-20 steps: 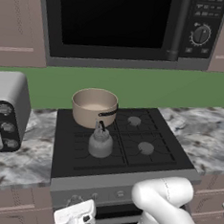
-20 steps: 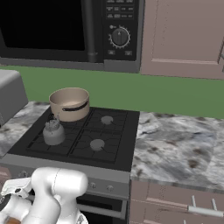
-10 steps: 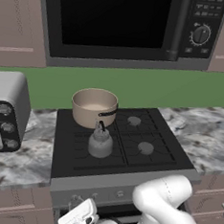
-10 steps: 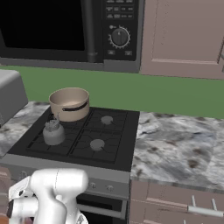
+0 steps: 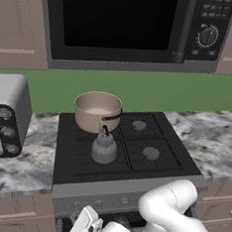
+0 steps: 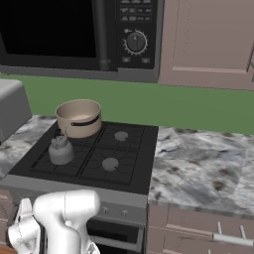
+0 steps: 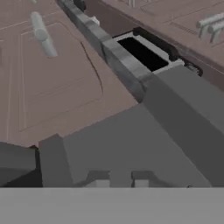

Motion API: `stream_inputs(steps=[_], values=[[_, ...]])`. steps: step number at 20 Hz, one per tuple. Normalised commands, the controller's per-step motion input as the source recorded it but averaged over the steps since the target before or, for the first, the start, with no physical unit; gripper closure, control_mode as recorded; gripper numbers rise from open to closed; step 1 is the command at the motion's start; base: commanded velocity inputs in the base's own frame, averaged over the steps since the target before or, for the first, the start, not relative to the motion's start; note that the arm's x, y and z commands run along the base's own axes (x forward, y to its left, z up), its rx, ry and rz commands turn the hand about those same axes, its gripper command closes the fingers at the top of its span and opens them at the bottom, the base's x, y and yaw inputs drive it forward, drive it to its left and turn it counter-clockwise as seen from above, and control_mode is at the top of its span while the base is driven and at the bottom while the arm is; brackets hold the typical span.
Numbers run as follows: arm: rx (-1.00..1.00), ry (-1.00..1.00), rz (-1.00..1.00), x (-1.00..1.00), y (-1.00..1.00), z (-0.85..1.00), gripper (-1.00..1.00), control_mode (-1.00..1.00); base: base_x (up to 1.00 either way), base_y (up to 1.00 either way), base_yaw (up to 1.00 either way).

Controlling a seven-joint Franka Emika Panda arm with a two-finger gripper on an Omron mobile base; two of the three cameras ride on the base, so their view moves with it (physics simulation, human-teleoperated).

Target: Pick the kettle from the counter and place it on a stove burner. Then turn the burner on.

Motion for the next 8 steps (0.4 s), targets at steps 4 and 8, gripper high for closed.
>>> stream_inputs(steps=[4,8], values=[[-0.35,0.22,0.54,0.00,0.30,-0.63,1.00,-1.00,0.00,0.00,0.00],[-0.32,0.25,0.55,0.00,0.24,-0.56,1.00,-1.00,0.00,0.00,0.00]])
